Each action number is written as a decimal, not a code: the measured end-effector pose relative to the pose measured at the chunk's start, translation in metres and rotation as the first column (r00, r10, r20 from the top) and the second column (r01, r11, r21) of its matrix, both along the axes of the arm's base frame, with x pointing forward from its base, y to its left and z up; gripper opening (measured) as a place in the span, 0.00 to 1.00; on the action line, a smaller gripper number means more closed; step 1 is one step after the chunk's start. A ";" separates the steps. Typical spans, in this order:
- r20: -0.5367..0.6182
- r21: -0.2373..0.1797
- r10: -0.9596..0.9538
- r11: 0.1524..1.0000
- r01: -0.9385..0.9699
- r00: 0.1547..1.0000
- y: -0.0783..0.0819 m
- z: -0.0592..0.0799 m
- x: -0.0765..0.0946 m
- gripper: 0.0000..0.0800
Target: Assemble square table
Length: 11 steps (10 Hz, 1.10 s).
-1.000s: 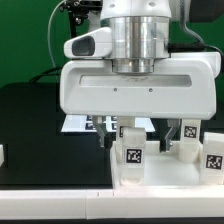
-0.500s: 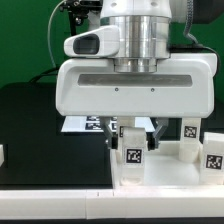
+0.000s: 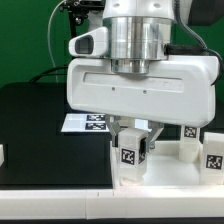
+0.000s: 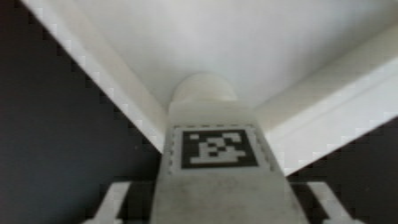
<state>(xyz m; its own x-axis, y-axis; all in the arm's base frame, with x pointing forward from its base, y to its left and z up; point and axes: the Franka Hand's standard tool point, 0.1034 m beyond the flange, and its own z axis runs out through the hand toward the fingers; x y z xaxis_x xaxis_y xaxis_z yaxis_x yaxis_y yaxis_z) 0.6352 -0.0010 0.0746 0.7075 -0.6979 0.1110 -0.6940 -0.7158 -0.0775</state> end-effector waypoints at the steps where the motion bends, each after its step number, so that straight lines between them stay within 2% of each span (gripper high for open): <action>1: -0.007 0.026 -0.184 0.982 0.184 0.983 0.000 0.000 0.000 0.36; 2: -0.007 0.048 -0.351 0.935 0.351 0.936 0.002 -0.001 0.000 0.36; 3: 0.002 0.075 -0.520 0.852 0.519 0.854 0.003 -0.002 -0.001 0.36; 5: -0.013 0.115 -0.670 0.736 0.667 0.742 0.003 -0.002 -0.002 0.36; 6: -0.021 0.128 -0.695 0.711 0.692 0.718 0.003 -0.002 -0.002 0.36; 7: -0.020 0.126 -0.683 0.723 0.680 0.730 0.003 -0.002 -0.002 0.36; 8: -0.014 0.110 -0.621 0.778 0.618 0.784 0.003 -0.002 -0.003 0.36; 9: -0.005 0.070 -0.477 0.876 0.476 0.879 0.003 -0.003 -0.004 0.60; 10: 0.003 0.043 -0.317 0.948 0.316 0.949 0.004 -0.002 -0.004 0.60; 11: -0.004 0.020 -0.154 0.988 0.154 0.988 0.010 -0.001 -0.005 0.76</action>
Offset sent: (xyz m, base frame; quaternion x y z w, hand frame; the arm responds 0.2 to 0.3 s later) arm 0.0241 0.0205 -0.0039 0.1070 0.0189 0.3418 0.9335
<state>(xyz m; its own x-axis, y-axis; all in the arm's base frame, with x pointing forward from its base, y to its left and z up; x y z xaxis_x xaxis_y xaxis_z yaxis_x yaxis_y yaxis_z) 0.6302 0.0087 0.0740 0.5918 -0.8006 0.0940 -0.7959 -0.5988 -0.0895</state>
